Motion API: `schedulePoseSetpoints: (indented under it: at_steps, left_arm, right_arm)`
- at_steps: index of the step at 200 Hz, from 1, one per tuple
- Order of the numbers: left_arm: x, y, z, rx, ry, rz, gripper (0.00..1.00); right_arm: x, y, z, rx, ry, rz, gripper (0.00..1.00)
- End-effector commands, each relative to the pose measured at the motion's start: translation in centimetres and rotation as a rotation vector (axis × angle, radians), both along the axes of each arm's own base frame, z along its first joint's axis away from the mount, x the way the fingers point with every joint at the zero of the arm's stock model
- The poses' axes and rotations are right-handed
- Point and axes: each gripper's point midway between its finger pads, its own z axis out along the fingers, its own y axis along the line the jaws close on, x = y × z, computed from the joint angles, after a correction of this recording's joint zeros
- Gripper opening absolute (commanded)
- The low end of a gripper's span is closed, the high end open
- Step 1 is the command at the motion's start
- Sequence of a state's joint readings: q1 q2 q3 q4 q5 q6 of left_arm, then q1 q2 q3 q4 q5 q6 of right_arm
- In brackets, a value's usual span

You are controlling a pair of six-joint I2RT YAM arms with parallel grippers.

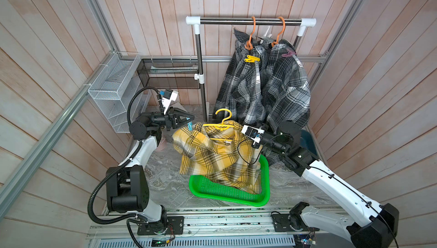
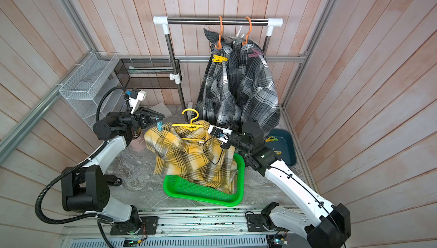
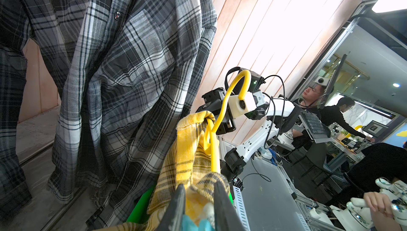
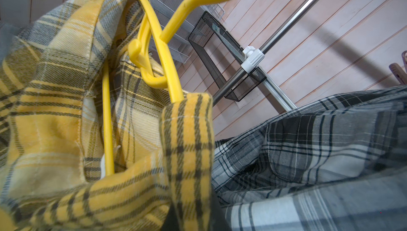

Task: Remove the clothespins securing long-sleeve shirts to the hanger
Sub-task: Remove the clamp from the hanger.

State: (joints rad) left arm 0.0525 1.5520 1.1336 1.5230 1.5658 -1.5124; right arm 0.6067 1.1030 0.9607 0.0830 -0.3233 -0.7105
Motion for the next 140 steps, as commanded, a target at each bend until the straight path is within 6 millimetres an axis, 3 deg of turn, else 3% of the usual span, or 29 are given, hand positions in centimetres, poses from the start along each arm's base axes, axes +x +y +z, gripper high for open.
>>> schedulePoseSetpoints:
  at_steps: [1,58,140]
  left_arm:
    - [-2.9,0.3,-2.3,0.206,-0.153,-0.077,0.24]
    - [-2.7,0.3,-2.6,0.21,-0.132,-0.086,0.27]
    - [-2.8,0.1,-2.8,0.21,-0.132,-0.09,0.24]
  right_arm:
    - [2.0,-1.1,1.0,0.028,-0.029,-0.105,0.0]
    - [2.6,-2.1,2.0,0.052,-0.082,-0.169,0.0]
    - [4.2,-2.7,1.8,0.058,-0.089,-0.254,0.0]
